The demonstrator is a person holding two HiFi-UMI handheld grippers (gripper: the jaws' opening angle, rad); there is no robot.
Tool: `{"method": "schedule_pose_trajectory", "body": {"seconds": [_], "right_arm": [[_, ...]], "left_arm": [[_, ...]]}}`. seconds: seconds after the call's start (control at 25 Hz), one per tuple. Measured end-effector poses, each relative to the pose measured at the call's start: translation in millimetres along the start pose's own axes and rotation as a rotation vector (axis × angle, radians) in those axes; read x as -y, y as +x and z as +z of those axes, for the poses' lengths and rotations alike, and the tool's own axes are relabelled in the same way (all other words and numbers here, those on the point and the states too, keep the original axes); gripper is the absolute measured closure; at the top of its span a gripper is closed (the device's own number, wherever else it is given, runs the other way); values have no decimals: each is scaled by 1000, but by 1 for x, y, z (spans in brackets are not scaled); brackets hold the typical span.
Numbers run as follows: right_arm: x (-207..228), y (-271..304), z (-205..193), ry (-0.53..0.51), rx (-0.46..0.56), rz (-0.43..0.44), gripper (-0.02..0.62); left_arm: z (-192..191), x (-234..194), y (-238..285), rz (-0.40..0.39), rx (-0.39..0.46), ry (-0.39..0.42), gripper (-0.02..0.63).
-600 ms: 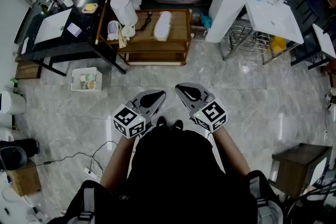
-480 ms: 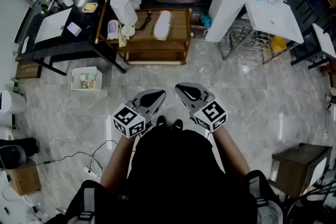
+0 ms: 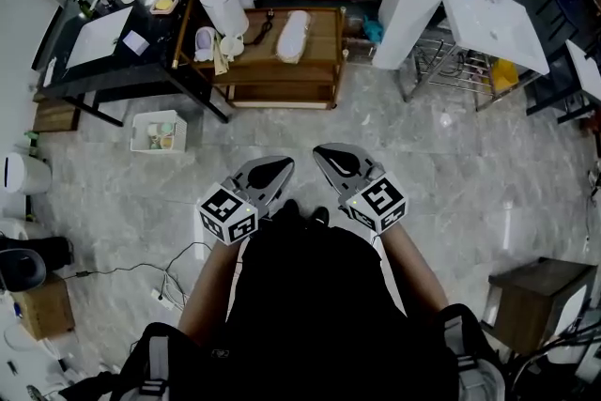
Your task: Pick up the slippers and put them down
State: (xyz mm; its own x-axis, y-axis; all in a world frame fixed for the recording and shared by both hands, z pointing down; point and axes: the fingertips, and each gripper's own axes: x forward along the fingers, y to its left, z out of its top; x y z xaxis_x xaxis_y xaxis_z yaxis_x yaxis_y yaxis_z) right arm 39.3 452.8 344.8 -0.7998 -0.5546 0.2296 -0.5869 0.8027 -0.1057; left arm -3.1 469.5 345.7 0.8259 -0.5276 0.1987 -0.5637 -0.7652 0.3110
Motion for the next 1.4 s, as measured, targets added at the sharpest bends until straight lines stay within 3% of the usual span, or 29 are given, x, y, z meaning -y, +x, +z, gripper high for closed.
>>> {"method": "schedule_pose_trajectory", "body": {"seconds": [0.56, 1.16, 1.4], "right_arm": [[24, 19, -8, 35, -8, 11, 588], [102, 129, 24, 47, -11, -40, 588], [122, 153, 27, 54, -19, -76, 588]], "left_arm": [[1, -27, 19, -9, -2, -21, 594], [45, -153, 58, -73, -26, -27, 595], [56, -185, 67, -109, -40, -24, 594]]}}
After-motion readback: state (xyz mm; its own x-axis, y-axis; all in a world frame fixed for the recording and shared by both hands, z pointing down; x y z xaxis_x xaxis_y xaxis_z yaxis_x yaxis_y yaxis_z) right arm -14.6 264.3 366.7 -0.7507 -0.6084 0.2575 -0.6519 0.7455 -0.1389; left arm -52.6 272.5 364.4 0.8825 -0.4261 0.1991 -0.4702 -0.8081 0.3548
